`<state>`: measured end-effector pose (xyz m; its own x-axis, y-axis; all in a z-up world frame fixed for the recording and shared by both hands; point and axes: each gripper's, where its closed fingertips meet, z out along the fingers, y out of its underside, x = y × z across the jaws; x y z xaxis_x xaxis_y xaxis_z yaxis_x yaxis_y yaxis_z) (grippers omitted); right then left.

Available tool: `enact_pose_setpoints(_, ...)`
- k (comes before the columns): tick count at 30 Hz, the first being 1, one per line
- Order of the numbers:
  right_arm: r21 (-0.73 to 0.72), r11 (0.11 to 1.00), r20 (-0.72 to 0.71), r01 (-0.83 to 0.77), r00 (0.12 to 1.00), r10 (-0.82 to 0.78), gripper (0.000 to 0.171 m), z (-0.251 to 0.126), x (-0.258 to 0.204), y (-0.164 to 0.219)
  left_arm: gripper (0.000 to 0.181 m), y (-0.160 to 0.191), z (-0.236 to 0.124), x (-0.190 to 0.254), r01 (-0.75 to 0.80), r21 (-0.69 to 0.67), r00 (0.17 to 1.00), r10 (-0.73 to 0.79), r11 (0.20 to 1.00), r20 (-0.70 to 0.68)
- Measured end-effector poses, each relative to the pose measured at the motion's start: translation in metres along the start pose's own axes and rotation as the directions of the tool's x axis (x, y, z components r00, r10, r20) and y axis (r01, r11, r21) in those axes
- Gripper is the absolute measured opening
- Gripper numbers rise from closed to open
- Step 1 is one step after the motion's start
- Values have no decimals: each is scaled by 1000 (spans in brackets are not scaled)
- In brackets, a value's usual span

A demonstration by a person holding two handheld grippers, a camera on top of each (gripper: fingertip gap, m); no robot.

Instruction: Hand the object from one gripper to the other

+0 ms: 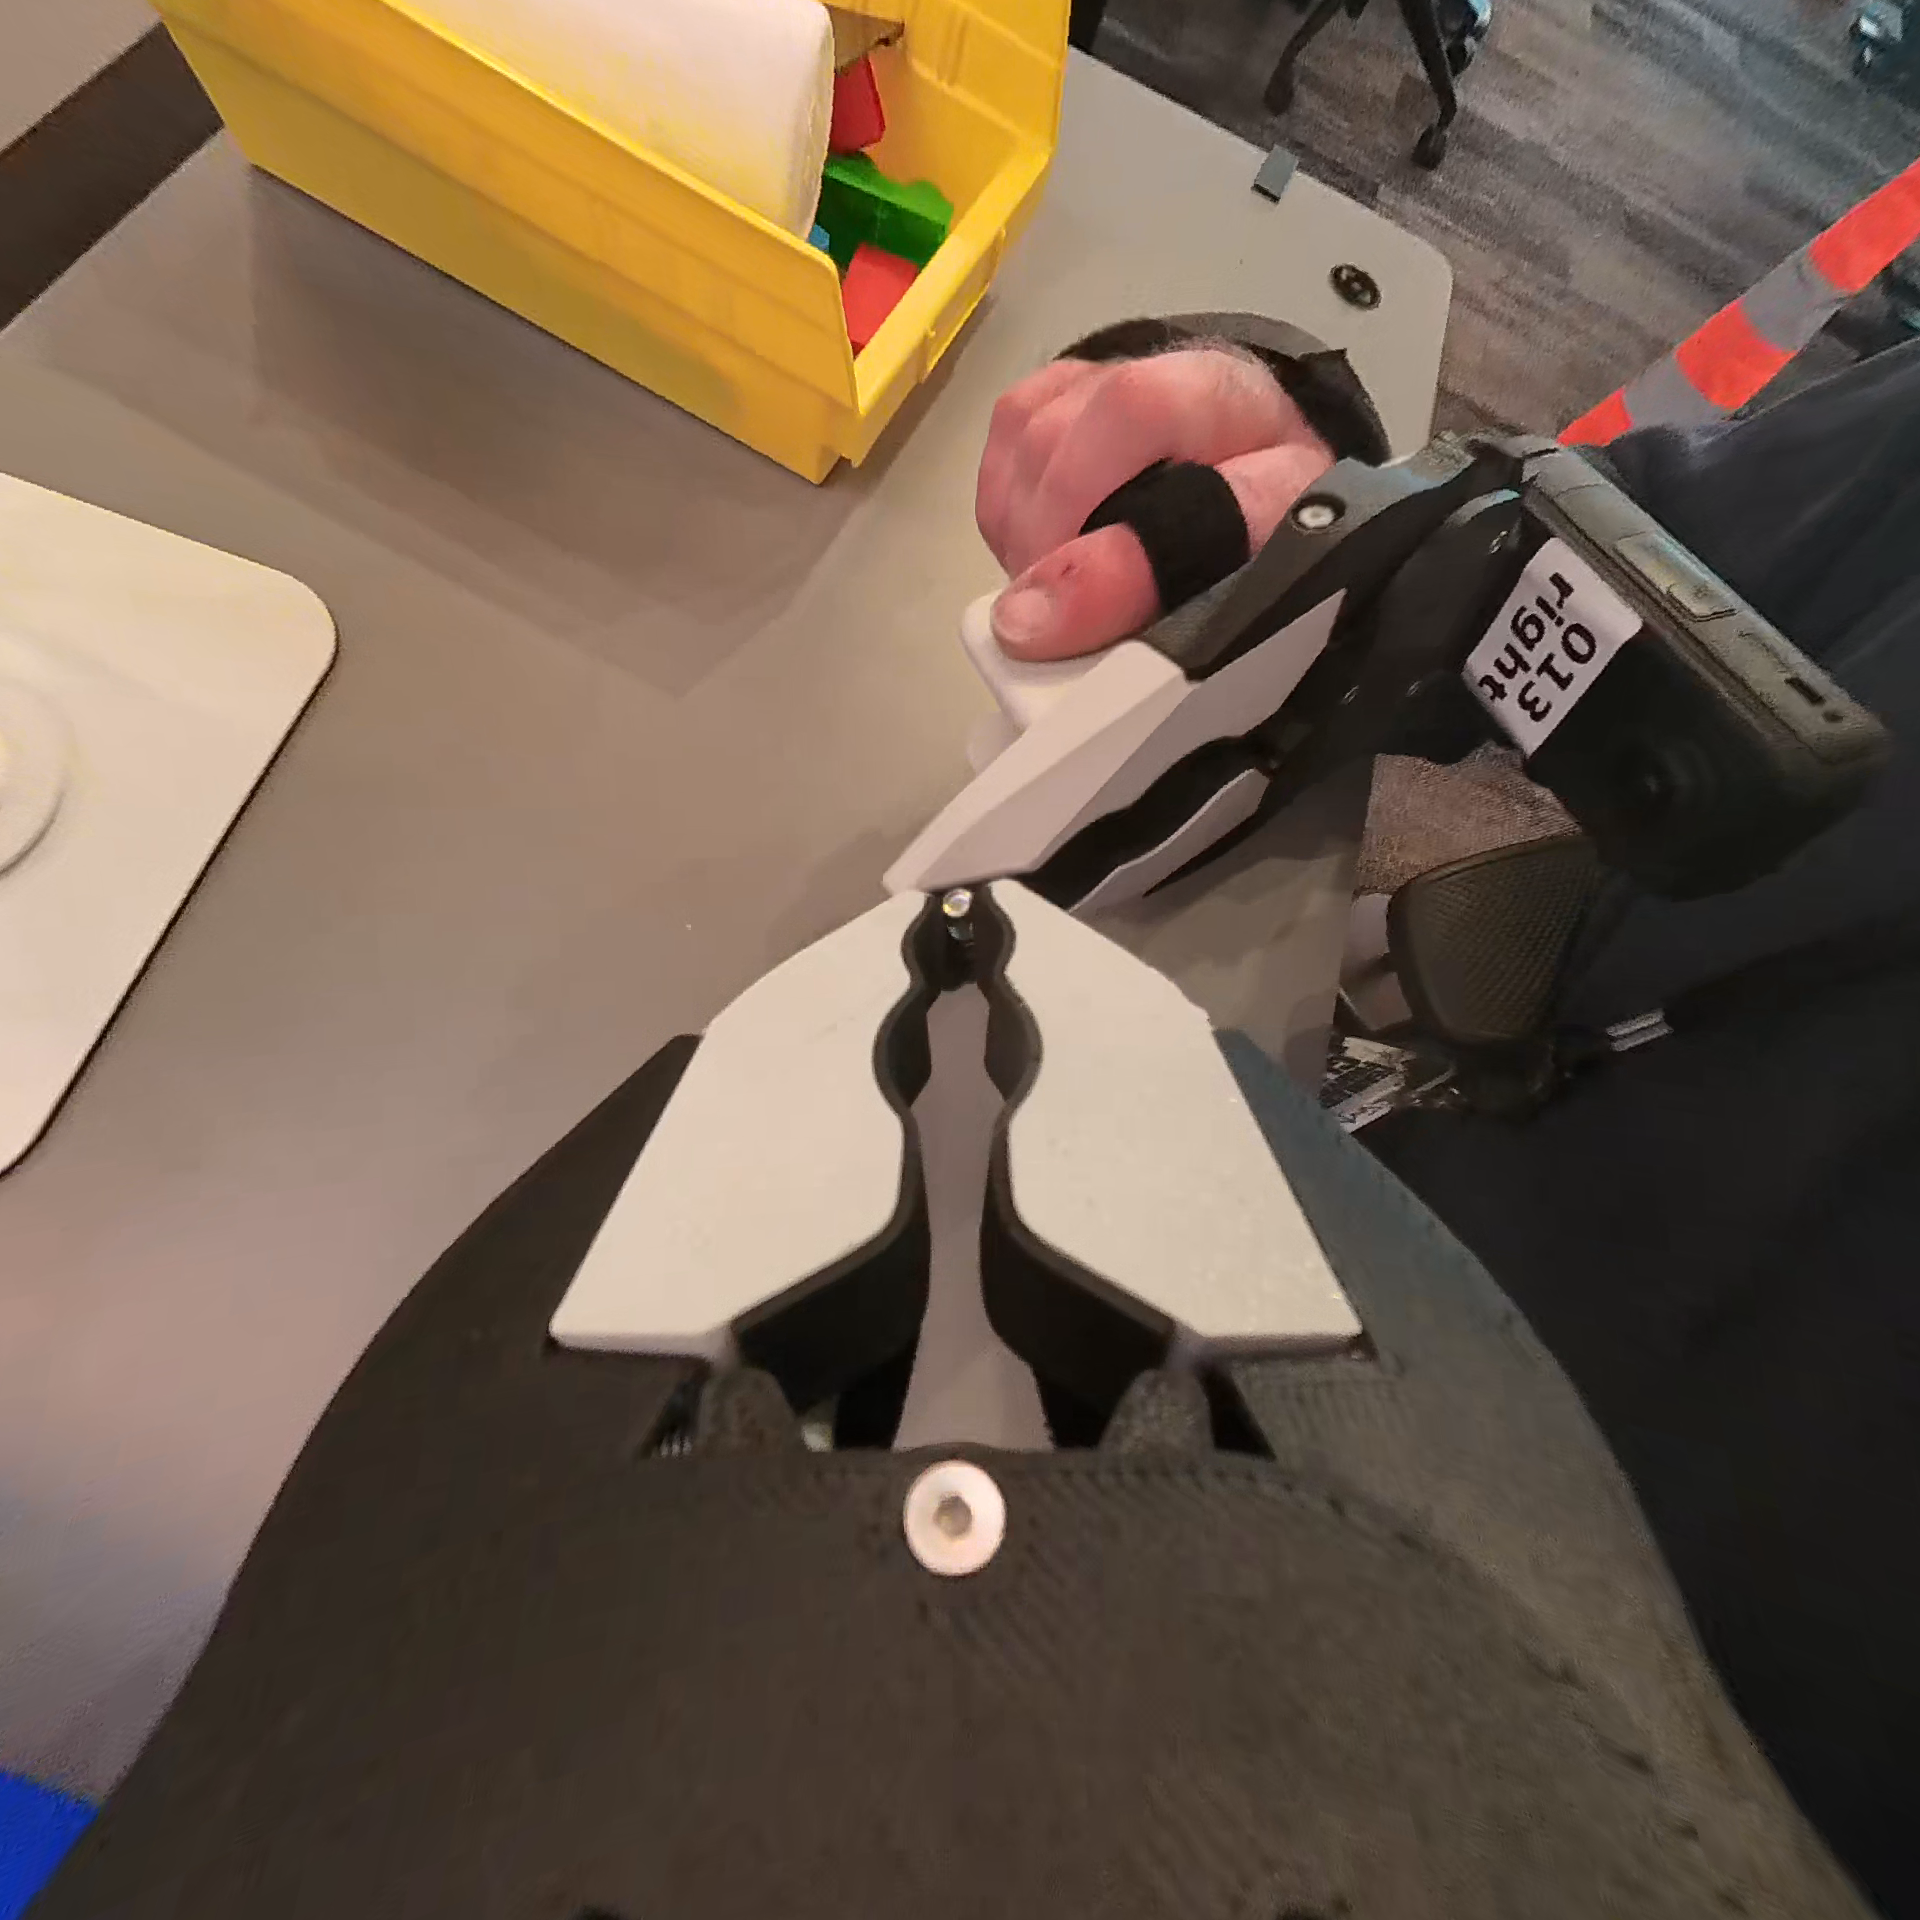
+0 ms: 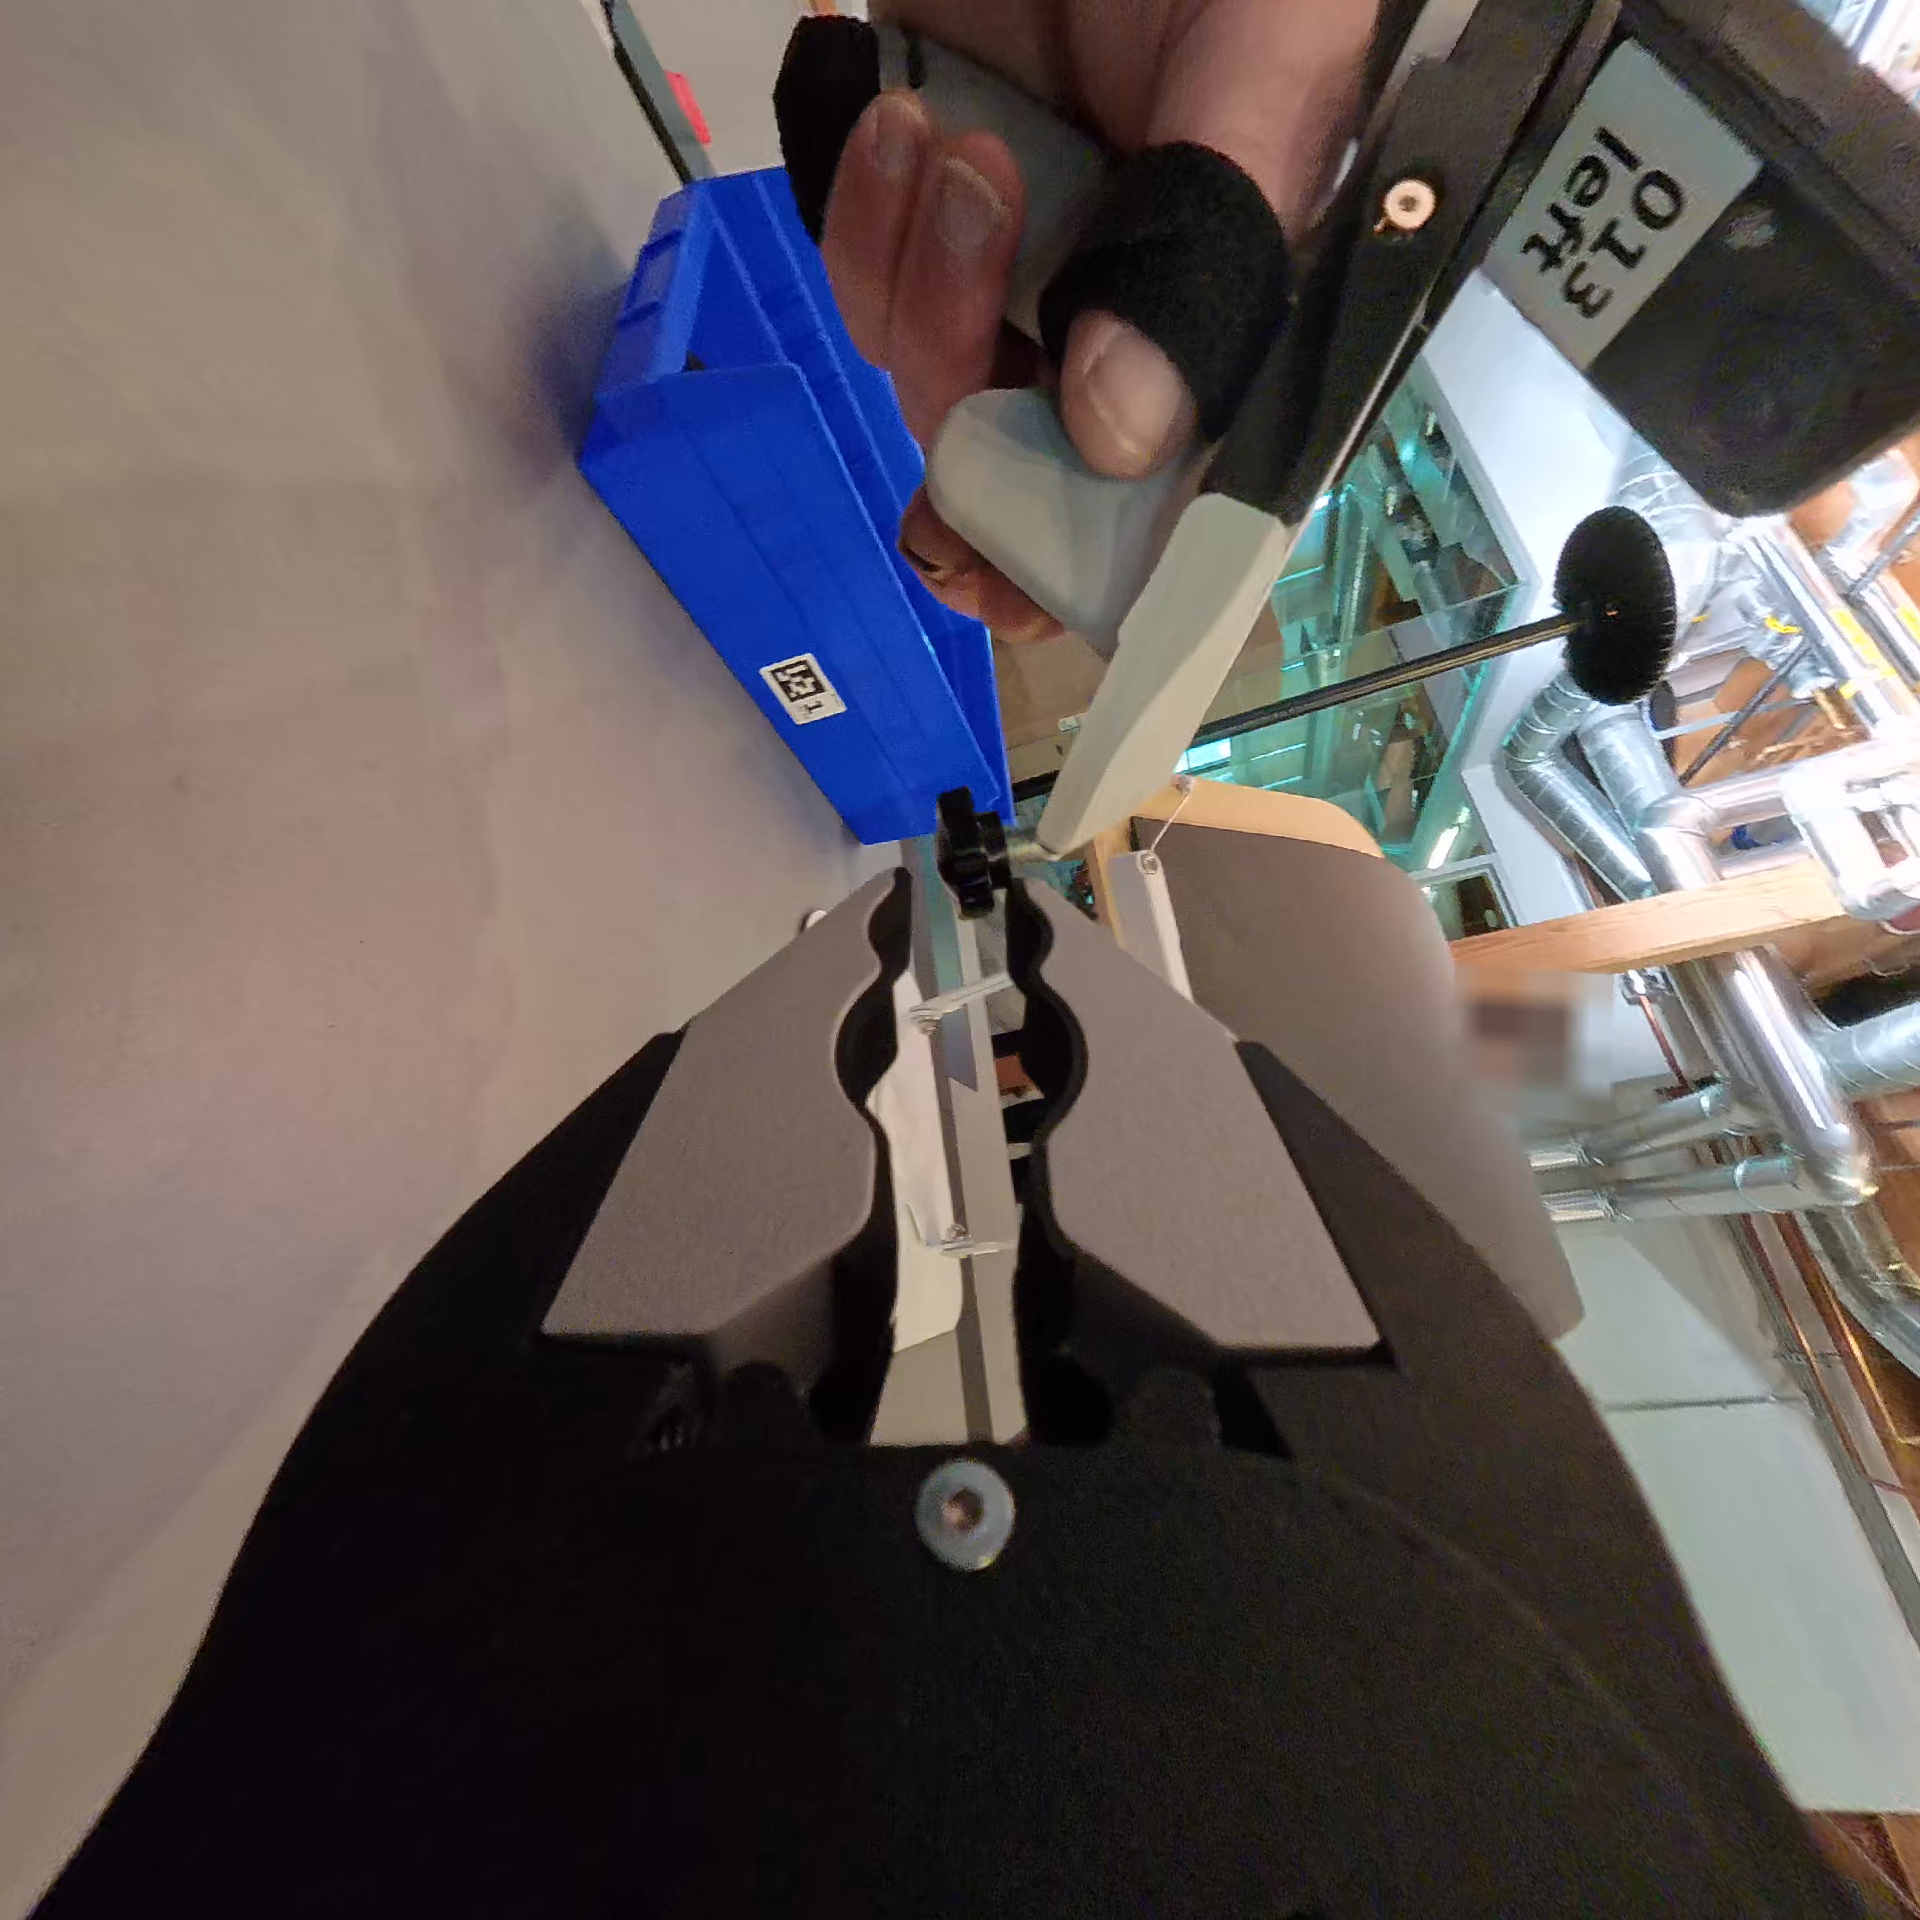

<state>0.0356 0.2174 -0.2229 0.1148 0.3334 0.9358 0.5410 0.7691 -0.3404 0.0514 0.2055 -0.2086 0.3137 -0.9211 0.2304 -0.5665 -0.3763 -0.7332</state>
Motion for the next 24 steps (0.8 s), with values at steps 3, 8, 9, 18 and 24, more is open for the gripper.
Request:
enact_pose_setpoints(3,-9,1000,23,-5,1000,5,7,0,-3,2,5,4,4,-1,-7,-22,1000,8,1000,9)
enact_pose_setpoints(8,-13,997,41,-78,996,79,7,1,-3,4,5,3,6,-3,-9,-5,1000,9,1000,18)
enact_pose_setpoints(9,-6,994,46,-109,993,109,6,0,-3,4,5,2,6,-3,-26,0,999,26,1000,23)
enact_pose_setpoints(18,85,784,221,-615,779,587,6,-3,6,-2,19,-14,-4,-6,-400,29,882,376,916,285)
enact_pose_setpoints(24,91,490,398,-867,483,780,6,-5,8,-10,27,-22,-12,-3,-620,-31,697,568,784,437)
